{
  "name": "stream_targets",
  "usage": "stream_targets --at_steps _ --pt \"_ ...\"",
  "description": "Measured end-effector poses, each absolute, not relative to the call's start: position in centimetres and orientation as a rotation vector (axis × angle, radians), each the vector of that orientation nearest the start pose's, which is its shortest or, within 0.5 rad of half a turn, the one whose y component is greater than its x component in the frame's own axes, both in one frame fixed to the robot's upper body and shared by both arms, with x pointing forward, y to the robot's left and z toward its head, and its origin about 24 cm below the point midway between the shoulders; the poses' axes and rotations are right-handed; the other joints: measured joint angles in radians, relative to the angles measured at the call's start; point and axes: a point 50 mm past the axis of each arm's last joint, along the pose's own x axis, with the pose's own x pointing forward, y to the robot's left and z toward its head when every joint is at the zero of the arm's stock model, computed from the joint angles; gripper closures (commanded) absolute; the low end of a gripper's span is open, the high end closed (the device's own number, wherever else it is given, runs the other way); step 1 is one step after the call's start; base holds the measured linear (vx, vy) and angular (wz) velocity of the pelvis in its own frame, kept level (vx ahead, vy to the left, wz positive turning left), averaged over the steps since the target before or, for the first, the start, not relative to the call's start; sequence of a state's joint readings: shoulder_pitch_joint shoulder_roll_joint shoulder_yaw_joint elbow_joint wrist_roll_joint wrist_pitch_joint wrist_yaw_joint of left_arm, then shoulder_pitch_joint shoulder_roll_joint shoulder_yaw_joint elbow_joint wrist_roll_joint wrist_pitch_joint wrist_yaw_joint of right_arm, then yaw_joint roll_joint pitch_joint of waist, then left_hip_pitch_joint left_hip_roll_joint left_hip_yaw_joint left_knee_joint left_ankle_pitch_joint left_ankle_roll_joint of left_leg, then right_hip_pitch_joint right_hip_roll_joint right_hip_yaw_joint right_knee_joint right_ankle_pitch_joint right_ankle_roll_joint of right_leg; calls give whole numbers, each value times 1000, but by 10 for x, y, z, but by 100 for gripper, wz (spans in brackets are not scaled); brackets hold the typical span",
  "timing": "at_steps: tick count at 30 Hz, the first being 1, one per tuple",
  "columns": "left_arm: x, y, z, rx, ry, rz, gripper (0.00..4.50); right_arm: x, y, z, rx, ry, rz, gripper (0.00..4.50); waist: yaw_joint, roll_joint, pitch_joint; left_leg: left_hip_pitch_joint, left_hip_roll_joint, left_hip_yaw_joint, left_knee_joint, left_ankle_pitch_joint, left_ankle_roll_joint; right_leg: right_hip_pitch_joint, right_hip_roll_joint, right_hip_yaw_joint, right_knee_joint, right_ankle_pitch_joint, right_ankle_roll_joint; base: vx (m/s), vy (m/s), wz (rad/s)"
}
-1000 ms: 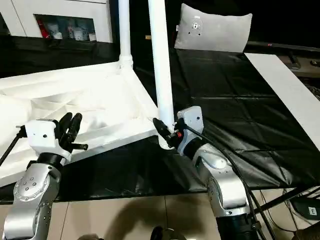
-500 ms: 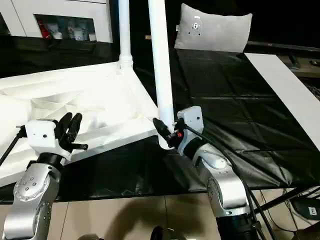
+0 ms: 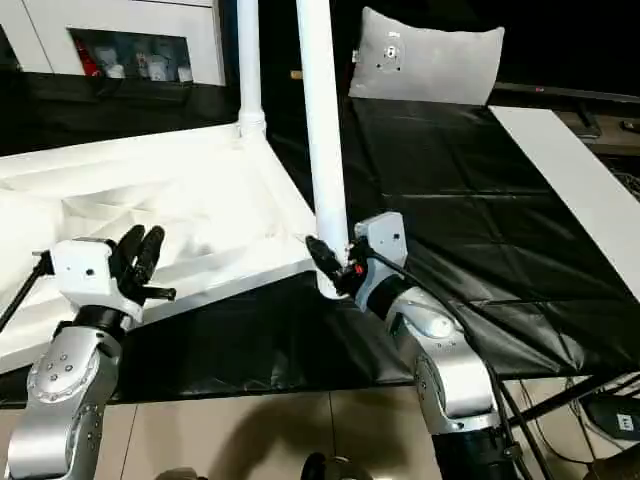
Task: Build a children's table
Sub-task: Insert table leg to table base
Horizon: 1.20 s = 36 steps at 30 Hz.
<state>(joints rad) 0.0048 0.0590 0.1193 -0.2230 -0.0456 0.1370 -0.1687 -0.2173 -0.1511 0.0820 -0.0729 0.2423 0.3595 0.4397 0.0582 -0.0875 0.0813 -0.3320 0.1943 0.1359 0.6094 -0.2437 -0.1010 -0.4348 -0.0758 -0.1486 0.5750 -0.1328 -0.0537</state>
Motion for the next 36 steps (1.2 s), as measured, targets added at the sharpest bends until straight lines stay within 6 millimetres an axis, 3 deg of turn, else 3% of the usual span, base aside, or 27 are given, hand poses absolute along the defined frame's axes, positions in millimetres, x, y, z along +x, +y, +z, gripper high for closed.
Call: stream_targets --at_steps 36 --pt "250 179 81 27 -85 -59 349 282 -116 82 76 84 616 262 0 0 0 0 0 0 0 0 0 0 0 0 0 0 0 0 0 0"
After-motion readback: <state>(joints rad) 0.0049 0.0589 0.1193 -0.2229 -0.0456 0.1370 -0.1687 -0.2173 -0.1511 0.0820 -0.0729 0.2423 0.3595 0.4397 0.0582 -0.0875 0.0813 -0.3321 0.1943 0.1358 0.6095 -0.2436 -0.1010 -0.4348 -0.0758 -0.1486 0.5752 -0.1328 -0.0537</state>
